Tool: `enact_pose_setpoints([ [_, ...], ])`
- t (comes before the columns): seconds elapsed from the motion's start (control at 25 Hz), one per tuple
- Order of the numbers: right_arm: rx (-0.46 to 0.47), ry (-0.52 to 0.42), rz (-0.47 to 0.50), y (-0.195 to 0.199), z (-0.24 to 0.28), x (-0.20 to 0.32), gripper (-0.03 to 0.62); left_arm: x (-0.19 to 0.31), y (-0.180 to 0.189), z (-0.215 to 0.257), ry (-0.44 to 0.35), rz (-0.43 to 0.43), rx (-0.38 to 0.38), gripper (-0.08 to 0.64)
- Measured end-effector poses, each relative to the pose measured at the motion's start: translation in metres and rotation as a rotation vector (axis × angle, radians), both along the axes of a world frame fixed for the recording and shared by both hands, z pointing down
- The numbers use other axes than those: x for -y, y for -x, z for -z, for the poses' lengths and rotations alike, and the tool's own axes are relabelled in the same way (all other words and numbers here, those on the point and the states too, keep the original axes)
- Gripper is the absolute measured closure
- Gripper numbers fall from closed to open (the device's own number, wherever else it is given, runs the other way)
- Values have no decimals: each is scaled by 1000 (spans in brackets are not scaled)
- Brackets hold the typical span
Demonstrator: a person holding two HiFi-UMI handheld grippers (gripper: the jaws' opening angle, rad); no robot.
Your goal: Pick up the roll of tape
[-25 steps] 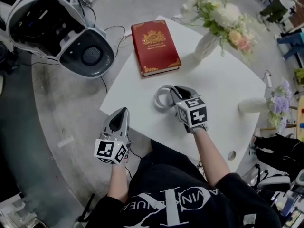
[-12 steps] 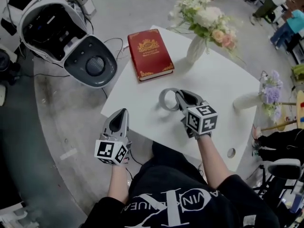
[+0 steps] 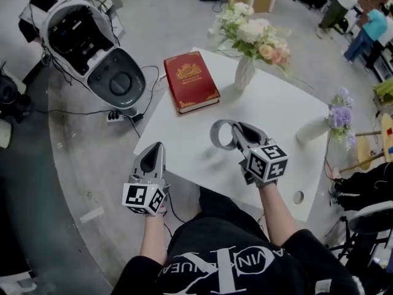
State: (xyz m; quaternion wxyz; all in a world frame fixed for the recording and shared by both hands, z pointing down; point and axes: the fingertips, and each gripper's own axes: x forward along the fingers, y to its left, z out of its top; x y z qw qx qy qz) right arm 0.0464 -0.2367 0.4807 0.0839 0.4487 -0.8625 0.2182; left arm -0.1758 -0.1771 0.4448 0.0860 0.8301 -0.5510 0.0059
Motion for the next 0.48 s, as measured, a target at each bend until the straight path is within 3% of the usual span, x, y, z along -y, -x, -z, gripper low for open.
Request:
enact_pose_setpoints([
  [0.48,72,-81,-23,-14,31,-10,528,-1,-3,27,-62,2,14,558],
])
